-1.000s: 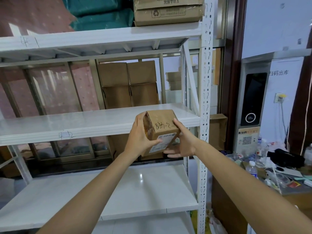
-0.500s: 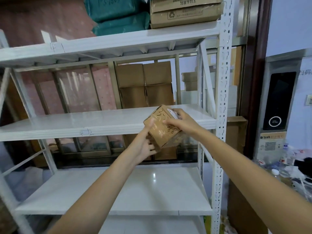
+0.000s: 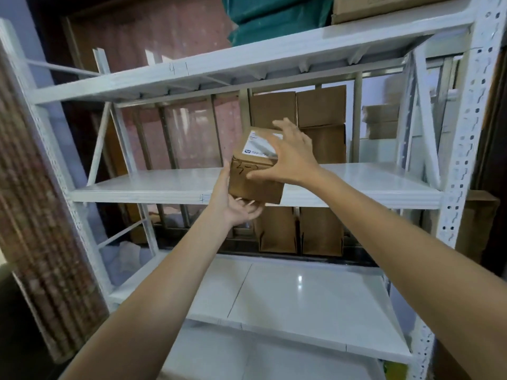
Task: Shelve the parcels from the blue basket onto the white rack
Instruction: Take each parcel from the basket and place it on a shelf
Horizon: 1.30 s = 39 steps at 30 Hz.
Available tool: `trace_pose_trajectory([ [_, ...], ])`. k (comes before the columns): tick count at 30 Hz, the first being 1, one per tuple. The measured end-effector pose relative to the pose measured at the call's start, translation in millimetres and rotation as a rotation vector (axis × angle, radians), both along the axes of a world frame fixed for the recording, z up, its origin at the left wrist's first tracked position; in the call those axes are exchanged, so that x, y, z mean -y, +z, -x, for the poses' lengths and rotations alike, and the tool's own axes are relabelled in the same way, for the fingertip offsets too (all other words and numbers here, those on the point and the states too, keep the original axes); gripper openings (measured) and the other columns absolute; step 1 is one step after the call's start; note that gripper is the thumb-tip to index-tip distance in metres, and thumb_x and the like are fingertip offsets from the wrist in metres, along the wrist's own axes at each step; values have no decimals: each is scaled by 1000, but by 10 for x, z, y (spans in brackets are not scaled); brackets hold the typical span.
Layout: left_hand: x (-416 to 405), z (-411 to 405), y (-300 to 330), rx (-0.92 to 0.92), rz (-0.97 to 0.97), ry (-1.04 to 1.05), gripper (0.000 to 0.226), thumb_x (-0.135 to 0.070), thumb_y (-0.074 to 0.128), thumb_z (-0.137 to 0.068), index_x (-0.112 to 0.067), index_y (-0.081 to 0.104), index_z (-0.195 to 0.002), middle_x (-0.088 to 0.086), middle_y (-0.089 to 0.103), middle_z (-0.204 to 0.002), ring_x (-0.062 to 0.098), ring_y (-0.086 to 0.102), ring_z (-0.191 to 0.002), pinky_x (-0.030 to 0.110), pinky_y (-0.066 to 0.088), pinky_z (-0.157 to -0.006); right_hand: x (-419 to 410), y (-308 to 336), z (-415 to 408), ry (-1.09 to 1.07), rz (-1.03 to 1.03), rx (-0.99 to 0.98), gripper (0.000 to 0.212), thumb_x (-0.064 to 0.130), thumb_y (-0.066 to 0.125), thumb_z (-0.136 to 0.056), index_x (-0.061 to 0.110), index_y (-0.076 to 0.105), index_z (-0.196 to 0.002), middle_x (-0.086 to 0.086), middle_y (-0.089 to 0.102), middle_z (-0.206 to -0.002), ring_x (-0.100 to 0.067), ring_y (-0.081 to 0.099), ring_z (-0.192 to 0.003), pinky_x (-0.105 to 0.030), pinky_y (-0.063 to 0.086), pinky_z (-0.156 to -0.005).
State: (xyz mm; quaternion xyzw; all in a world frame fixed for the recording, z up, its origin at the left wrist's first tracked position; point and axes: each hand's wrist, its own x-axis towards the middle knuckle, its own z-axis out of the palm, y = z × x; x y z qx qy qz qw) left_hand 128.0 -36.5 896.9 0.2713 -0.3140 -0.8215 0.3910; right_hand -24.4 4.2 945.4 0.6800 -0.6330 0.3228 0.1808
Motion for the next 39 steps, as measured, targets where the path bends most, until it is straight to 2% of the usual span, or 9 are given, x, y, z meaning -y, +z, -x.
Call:
trace_pose_trajectory([
  [4,471,-330,18,-79,3,6,80,-69,72,-62,-11,59,-115,16,63,-121,35,58,-112,46,45,-101,385,-119,-362,148,-21,617,120,71,79,-52,36,18,-149,-7,24,-153,-28,25,-143,-48,27,-117],
  [7,917,-607,-15,-22,19,-85,84,-67,75,-59,-11,58,-120,16,64,-120,34,60,-111,46,46,-100,723,-237,-594,311,-131,866,96,42,83,-72,28,27,-149,4,45,-140,-13,46,-127,-30,42,-106],
  [10,1363,-903,50,97,128,-145,79,-65,74,-64,-11,58,-120,15,64,-120,32,59,-113,45,46,-101,1087,-291,-810,289,-108,992,85,37,82,-75,28,36,-146,5,46,-137,-11,52,-119,-25,49,-94],
  [15,2012,-1215,177,466,650,51,55,-55,56,-88,-18,53,-128,4,54,-133,26,49,-123,41,42,-106,1513,-288,-1042,187,-96,979,88,44,82,-71,29,37,-145,2,43,-139,-16,50,-122,-30,48,-100],
  [17,2222,-1257,182,467,723,12,33,-44,46,-97,-20,62,-112,1,62,-122,24,53,-121,40,42,-106,1676,-292,-1146,146,-92,971,89,42,82,-72,27,34,-147,3,44,-138,-15,49,-122,-27,47,-98],
  [21,2583,-1287,149,411,712,-32,30,-40,39,-101,-25,63,-93,2,66,-103,23,59,-110,43,43,-107,2035,-275,-1259,90,-94,971,100,33,83,-74,20,20,-151,7,47,-126,-11,45,-120,-22,39,-98],
  [24,2852,-1284,133,390,674,-26,29,-45,42,-98,-26,62,-92,3,65,-101,26,58,-114,44,44,-106,2308,-301,-1255,51,-107,967,107,36,81,-75,16,12,-153,-2,43,-144,-16,42,-130,-29,34,-105],
  [29,3224,-1191,118,440,655,-18,30,-47,42,-98,-24,61,-91,2,65,-98,24,58,-107,43,45,-104,2748,-365,-1114,71,-179,1019,99,45,77,-76,15,20,-152,-3,41,-149,-15,42,-125,-30,33,-102],
  [39,3704,-1036,-108,484,561,-8,26,-41,43,-98,-20,57,-90,6,64,-95,26,59,-104,43,46,-102,3325,-570,-900,74,-289,1073,104,52,78,-71,17,22,-152,-4,42,-148,-22,42,-133,-40,34,-113],
])
